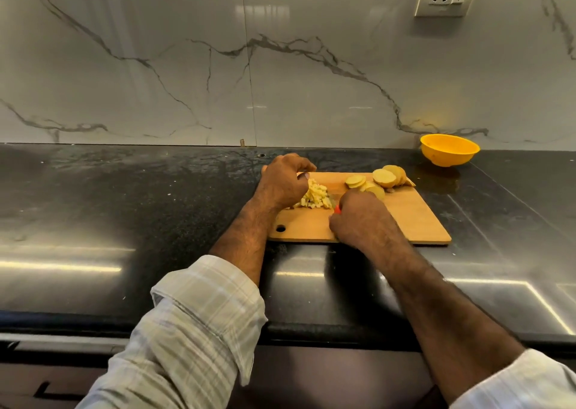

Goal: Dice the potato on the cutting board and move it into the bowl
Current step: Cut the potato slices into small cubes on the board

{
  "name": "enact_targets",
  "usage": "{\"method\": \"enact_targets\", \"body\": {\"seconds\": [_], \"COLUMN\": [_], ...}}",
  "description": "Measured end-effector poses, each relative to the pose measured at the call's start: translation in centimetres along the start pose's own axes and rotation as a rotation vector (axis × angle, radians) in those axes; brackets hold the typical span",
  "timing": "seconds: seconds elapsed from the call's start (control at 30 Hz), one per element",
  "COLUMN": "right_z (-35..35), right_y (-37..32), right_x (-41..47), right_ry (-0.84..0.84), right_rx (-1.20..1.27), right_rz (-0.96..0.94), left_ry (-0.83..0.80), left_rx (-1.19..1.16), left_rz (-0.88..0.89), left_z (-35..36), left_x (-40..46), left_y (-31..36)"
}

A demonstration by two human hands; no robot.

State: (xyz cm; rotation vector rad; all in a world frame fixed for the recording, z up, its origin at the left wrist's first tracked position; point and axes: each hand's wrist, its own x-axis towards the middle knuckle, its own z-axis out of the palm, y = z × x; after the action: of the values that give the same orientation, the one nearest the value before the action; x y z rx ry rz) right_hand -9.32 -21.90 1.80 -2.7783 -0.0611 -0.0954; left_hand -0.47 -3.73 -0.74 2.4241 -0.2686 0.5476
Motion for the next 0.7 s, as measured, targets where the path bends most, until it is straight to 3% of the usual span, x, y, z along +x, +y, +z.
{"method": "enact_targets", "body": {"seconds": [0.13, 0.33, 0.5, 0.7], "right_z": [-0.8, -3.5, -3.8, -3.2], "right_y": [1.0, 3.8, 6.3, 9.4], "right_x": [1.9, 4.0, 5.5, 6.6], "right_ry": [0.055, -0.065, 0.129, 0.227], "right_rx": [0.034, 0.072, 0.113, 0.292], "right_rz": [-0.008, -0.126, -0.22, -0.057], "left_ry": [-0.009, -0.035, 0.003, 0.028], "left_rx": [0.006, 0.039, 0.027, 0.118], "left_rz": [0.016, 0.042, 0.063, 0.086], "left_z": [-0.2, 0.4, 0.3, 0.7], "left_x": [0.4, 0.6, 0.2, -0.1], "left_y": [-0.1, -0.3, -0.5, 0.8]}}
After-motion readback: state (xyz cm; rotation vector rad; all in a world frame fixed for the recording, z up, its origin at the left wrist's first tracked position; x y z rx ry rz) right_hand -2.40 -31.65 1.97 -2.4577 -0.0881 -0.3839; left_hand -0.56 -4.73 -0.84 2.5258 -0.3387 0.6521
